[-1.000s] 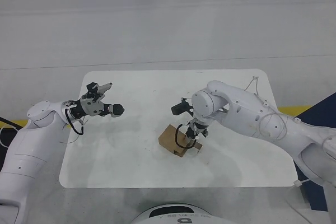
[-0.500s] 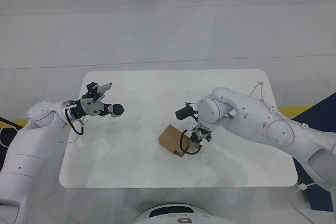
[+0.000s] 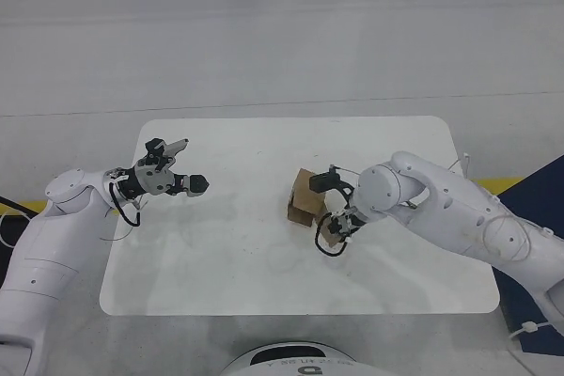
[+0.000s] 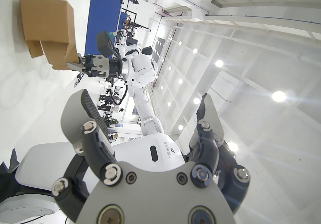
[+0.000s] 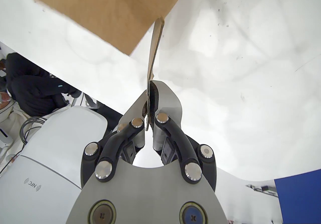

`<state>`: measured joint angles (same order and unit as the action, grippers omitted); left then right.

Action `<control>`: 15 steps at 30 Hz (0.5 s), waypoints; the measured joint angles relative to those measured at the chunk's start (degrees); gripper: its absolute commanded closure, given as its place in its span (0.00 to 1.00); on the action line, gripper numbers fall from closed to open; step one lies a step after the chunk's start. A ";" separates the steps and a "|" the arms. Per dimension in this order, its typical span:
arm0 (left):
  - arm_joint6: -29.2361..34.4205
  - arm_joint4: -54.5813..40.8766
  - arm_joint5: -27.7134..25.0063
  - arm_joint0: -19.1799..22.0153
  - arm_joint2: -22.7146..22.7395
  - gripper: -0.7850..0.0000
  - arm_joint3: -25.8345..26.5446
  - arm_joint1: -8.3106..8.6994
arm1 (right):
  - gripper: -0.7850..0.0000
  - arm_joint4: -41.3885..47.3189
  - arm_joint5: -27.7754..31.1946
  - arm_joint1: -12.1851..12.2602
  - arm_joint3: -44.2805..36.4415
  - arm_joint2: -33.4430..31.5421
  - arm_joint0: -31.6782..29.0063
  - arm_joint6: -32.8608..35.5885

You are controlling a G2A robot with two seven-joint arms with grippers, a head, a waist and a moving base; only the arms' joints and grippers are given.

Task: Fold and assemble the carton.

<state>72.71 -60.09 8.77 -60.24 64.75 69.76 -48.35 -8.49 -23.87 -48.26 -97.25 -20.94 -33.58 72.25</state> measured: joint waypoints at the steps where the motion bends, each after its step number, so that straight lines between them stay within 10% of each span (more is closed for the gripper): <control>1: 0.00 0.00 0.00 0.00 0.00 0.00 0.00 0.00 | 1.00 0.08 0.25 1.01 -1.33 -1.40 -1.03 -0.65; 15: 0.00 0.00 0.00 0.00 0.00 0.00 0.00 0.00 | 1.00 27.62 28.89 6.67 1.71 -15.81 -8.42 1.53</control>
<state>72.71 -60.09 8.77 -60.24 64.75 69.76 -48.35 19.13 5.01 -41.59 -95.54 -36.75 -42.00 73.78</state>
